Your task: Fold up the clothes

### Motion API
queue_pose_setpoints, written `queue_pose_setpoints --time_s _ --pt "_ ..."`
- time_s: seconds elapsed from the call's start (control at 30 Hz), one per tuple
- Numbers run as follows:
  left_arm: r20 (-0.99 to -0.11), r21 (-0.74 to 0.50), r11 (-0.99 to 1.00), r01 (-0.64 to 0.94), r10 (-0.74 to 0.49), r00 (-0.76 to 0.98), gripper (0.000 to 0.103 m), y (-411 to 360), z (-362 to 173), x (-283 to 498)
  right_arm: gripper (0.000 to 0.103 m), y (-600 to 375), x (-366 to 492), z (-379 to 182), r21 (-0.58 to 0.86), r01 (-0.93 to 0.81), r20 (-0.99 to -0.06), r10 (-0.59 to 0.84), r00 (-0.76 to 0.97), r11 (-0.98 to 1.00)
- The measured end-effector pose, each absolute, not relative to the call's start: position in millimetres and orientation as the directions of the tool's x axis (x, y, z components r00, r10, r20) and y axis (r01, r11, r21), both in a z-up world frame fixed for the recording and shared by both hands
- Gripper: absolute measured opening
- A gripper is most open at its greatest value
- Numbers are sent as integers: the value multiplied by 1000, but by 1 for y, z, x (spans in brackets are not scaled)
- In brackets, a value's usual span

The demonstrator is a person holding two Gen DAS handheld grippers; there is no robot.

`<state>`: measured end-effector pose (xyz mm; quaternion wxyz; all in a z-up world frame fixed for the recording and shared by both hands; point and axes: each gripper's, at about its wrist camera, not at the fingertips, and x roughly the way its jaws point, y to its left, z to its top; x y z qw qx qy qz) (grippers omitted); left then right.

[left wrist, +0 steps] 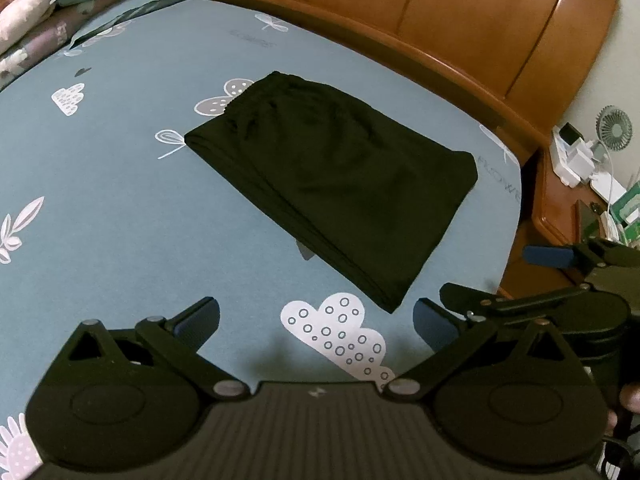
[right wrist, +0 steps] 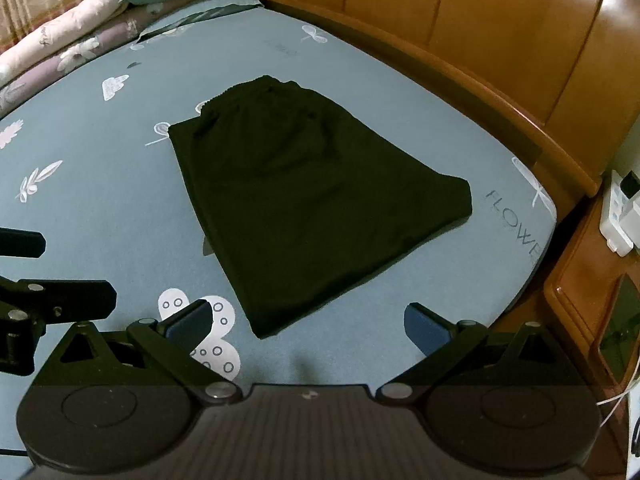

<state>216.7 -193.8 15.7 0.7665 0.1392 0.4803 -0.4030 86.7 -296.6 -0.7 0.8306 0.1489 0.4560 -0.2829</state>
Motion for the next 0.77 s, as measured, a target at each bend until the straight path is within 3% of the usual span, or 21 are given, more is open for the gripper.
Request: queue_pose_setpoints --time_s 0.77 --pt "-835 -178 626 759 -504 219 102 -199 16 213 103 -302 87 -4 -2 615 -842 -333 425 789"
